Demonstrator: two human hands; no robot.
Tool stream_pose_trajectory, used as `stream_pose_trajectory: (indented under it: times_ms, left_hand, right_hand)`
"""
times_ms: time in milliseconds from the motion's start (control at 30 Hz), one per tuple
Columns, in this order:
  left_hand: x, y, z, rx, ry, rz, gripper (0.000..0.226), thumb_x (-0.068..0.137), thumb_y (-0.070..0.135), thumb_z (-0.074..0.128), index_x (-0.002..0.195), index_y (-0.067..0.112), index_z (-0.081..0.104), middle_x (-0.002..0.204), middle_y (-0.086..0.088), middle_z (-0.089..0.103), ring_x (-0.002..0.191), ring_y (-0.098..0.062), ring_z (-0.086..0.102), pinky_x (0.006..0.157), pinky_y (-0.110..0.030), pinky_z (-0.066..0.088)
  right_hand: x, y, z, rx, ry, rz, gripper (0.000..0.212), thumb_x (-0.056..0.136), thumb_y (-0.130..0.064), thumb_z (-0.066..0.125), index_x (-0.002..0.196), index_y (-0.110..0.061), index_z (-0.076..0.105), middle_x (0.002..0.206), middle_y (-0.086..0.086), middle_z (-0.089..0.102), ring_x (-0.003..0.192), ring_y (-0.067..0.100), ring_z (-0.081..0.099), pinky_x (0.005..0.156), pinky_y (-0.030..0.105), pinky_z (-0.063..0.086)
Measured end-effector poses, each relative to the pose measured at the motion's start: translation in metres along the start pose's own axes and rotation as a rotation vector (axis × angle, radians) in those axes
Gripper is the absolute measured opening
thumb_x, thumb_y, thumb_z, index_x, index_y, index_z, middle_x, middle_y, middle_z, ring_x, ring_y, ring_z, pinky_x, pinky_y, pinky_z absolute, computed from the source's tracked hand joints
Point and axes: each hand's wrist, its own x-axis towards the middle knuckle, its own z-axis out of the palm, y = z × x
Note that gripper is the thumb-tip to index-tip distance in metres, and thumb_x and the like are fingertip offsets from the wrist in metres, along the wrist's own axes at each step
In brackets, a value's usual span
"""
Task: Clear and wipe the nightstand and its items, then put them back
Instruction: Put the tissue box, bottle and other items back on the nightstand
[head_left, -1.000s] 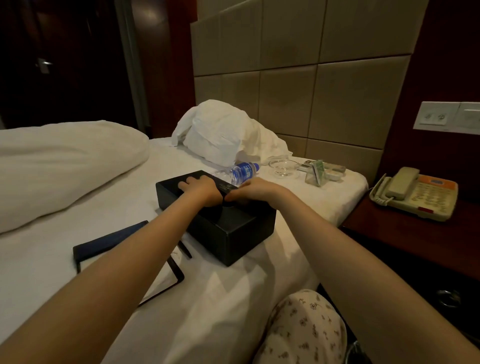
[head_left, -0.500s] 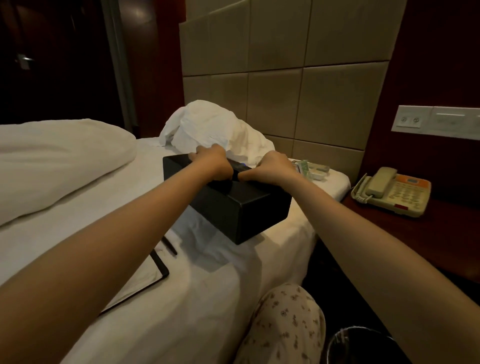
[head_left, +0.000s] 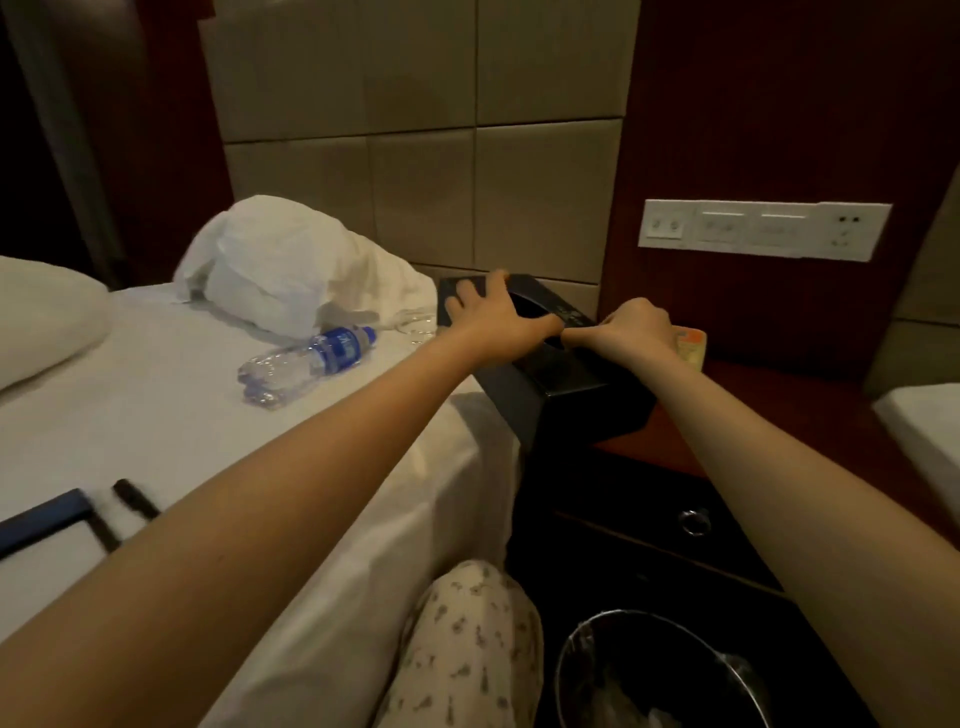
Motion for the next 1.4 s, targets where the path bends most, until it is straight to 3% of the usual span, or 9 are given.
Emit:
stream_pose_trajectory:
  times_ms: [133, 400, 533, 700, 867, 1067, 1133, 1267, 1400]
  left_hand:
    - [0.009, 0.02, 0.049, -0.032, -0.252, 0.102, 0.094, 0.078, 0.061, 0.06, 0.148, 0.024, 0.01, 0.152, -0.014, 0.012, 0.141, -0.035, 0.012, 0.113, -0.047, 0.021]
    - [0.028, 0.07, 0.124, -0.083, -0.532, 0.347, 0.103, 0.069, 0.062, 0.069, 0.146, 0.033, 0.008, 0.151, -0.007, 0.015, 0.14, -0.03, 0.018, 0.113, -0.047, 0.026]
    - [0.042, 0.091, 0.155, -0.087, -0.583, 0.438, 0.098, 0.072, 0.048, 0.075, 0.146, 0.023, 0.016, 0.149, -0.006, 0.027, 0.135, -0.026, 0.032, 0.11, -0.045, 0.034]
    - [0.055, 0.11, 0.184, -0.046, -0.558, 0.564, 0.082, 0.077, 0.042, 0.072, 0.143, 0.021, 0.029, 0.142, -0.005, 0.039, 0.128, -0.023, 0.041, 0.106, -0.042, 0.039]
    - [0.071, 0.114, 0.204, 0.115, -0.59, 0.619, 0.069, 0.081, 0.049, 0.064, 0.14, 0.033, 0.033, 0.137, -0.006, 0.042, 0.123, -0.025, 0.043, 0.102, -0.042, 0.039]
    - [0.094, 0.107, 0.21, 0.29, -0.442, 0.651, 0.06, 0.087, 0.051, 0.055, 0.142, 0.035, 0.034, 0.146, 0.0, 0.039, 0.133, -0.023, 0.037, 0.107, -0.047, 0.028]
    - [0.102, 0.106, 0.211, 0.397, -0.343, 0.68, 0.057, 0.091, 0.047, 0.051, 0.143, 0.03, 0.035, 0.15, 0.001, 0.034, 0.136, -0.023, 0.033, 0.11, -0.049, 0.023]
    - [0.113, 0.111, 0.222, 0.527, -0.245, 0.704, 0.053, 0.095, 0.041, 0.046, 0.144, 0.025, 0.035, 0.148, 0.001, 0.039, 0.134, -0.024, 0.037, 0.109, -0.047, 0.023]
    - [0.125, 0.121, 0.24, 0.531, -0.173, 0.7, 0.047, 0.096, 0.039, 0.045, 0.139, 0.019, 0.041, 0.139, -0.003, 0.048, 0.127, -0.026, 0.044, 0.105, -0.046, 0.028]
  right_hand:
    - [0.009, 0.045, -0.026, 0.02, 0.123, 0.157, 0.042, 0.07, -0.046, 0.075, 0.088, -0.011, 0.058, 0.092, 0.007, 0.06, 0.095, 0.024, 0.061, 0.07, 0.033, 0.05]
    - [0.025, 0.124, -0.063, 0.027, 0.298, 0.406, 0.046, 0.072, -0.048, 0.074, 0.079, -0.006, 0.055, 0.088, 0.01, 0.061, 0.081, 0.026, 0.062, 0.051, 0.03, 0.041]
    - [0.029, 0.159, -0.074, 0.002, 0.399, 0.485, 0.045, 0.074, -0.045, 0.074, 0.068, -0.007, 0.05, 0.081, 0.009, 0.057, 0.073, 0.025, 0.055, 0.045, 0.027, 0.031]
    - [0.038, 0.192, -0.077, 0.033, 0.48, 0.578, 0.047, 0.076, -0.043, 0.072, 0.099, -0.004, 0.062, 0.1, 0.013, 0.064, 0.097, 0.031, 0.061, 0.062, 0.031, 0.039]
    - [0.052, 0.207, -0.069, -0.036, 0.473, 0.607, 0.044, 0.076, -0.044, 0.072, 0.095, -0.006, 0.06, 0.099, 0.011, 0.064, 0.095, 0.03, 0.062, 0.061, 0.031, 0.04]
    - [0.083, 0.212, -0.063, -0.076, 0.369, 0.561, 0.049, 0.079, -0.047, 0.068, 0.106, -0.007, 0.06, 0.107, 0.011, 0.064, 0.099, 0.029, 0.061, 0.064, 0.031, 0.042]
    - [0.093, 0.218, -0.062, -0.047, 0.286, 0.454, 0.056, 0.082, -0.047, 0.064, 0.124, -0.01, 0.054, 0.123, 0.01, 0.059, 0.111, 0.028, 0.057, 0.078, 0.033, 0.048]
    - [0.1, 0.224, -0.077, 0.124, -0.087, 0.279, 0.082, 0.079, -0.034, 0.072, 0.146, -0.017, 0.027, 0.152, 0.004, 0.028, 0.138, 0.024, 0.03, 0.107, 0.034, 0.031]
    - [0.109, 0.231, -0.088, -0.154, -0.155, 0.17, 0.083, 0.078, -0.021, 0.075, 0.146, -0.02, 0.028, 0.153, 0.004, 0.026, 0.139, 0.025, 0.028, 0.108, 0.036, 0.031]
